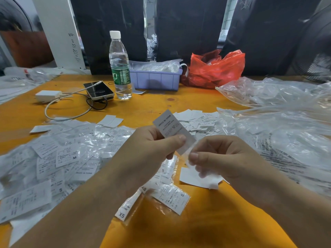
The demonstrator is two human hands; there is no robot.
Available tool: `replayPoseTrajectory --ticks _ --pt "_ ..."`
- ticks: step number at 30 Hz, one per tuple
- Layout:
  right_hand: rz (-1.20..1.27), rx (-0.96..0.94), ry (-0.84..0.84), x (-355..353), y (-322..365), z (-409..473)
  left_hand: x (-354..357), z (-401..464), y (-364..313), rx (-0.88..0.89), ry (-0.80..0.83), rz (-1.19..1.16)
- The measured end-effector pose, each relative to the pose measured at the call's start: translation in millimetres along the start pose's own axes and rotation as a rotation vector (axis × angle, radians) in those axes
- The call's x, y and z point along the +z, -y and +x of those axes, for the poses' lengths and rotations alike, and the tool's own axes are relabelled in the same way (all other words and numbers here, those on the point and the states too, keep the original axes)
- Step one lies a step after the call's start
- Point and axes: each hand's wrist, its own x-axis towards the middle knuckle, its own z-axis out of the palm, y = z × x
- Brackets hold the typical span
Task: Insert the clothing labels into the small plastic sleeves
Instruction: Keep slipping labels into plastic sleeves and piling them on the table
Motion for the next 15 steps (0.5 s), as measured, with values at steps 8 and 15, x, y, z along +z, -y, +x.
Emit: replayPoseTrajectory --ticks 8,15 --pt "0.021 -0.001 0.005 -1.3 -0.1 0.0 -7.6 0.6 -3.0 0.124 -0.125 0.050" --pt "0.086 -0.017 0.061 -1.7 1.9 -1.3 -7.9 -2.1 -7.6 0.166 -0.133 0.100"
